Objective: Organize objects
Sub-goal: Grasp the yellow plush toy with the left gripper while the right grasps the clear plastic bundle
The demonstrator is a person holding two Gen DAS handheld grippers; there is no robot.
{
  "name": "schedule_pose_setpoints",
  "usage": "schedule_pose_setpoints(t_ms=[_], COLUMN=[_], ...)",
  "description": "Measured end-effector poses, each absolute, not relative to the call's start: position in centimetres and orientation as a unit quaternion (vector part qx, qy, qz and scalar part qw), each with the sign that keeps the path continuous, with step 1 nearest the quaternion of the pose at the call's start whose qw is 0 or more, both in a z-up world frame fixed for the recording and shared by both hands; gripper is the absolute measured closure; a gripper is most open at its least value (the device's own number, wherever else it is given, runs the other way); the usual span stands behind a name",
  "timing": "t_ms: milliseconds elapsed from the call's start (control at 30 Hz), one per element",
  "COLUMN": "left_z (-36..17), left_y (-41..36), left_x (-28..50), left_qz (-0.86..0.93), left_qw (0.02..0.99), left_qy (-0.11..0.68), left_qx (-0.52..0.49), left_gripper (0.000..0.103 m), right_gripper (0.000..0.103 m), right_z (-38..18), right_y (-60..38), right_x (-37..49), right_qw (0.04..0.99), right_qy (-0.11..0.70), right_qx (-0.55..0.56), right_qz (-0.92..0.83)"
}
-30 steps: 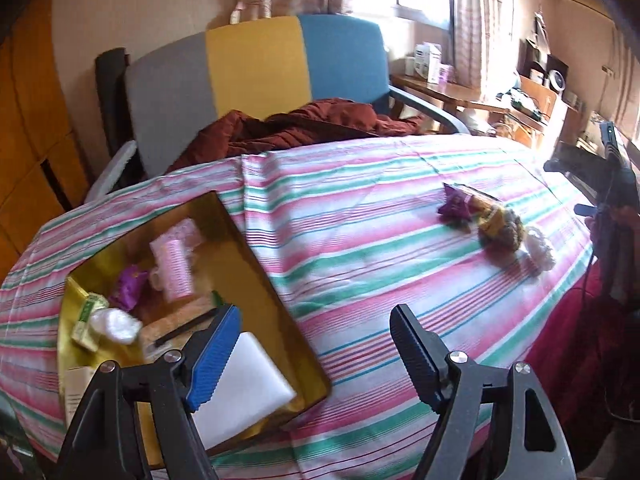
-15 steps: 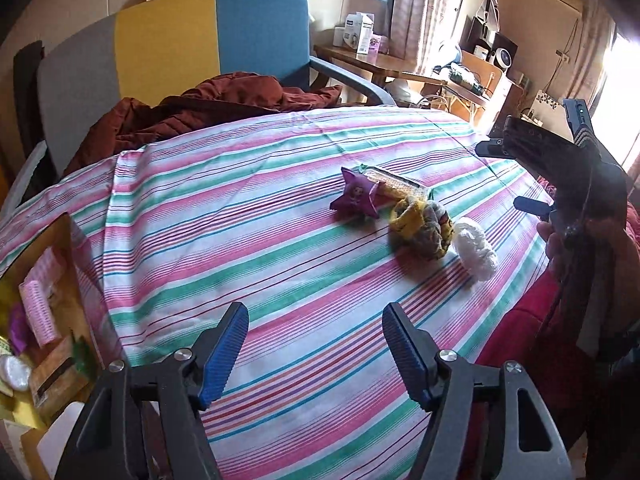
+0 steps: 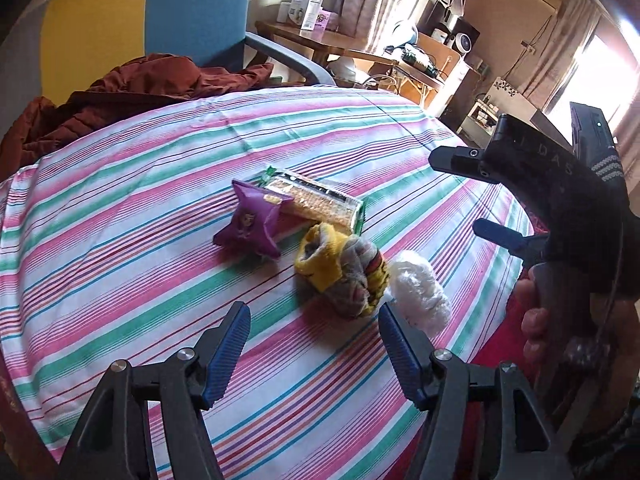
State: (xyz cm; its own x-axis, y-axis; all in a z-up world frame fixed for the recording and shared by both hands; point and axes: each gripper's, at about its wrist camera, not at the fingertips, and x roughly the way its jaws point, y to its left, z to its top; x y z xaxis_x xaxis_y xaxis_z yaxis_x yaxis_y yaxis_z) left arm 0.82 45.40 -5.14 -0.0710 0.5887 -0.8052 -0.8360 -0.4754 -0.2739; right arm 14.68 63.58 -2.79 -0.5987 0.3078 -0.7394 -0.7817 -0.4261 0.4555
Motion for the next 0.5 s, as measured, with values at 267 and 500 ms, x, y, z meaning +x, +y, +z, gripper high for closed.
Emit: schedule_pose_setpoints(t_ms=[267, 500], left_z=[-6.3, -8.7], left_y=[49.6, 51.8], left_x=[0.4, 0.1], left_qz=[0.709, 0.707], left_qw=[0.498, 0.494], left_qy=[0.131, 0.149], left_qx=[-0.482, -0.484], left_gripper=[0.036, 0.06], right_gripper=[0.0, 0.0], right_z=[-2.8, -3.0], right_y=[63.5, 63.7], right_x=[14.5, 14.3], right_qw=[0.336, 0.333], right_qy=[0.416, 0.418], right_qx=[-0.289, -0.289], right_qz=[0.795, 0.794])
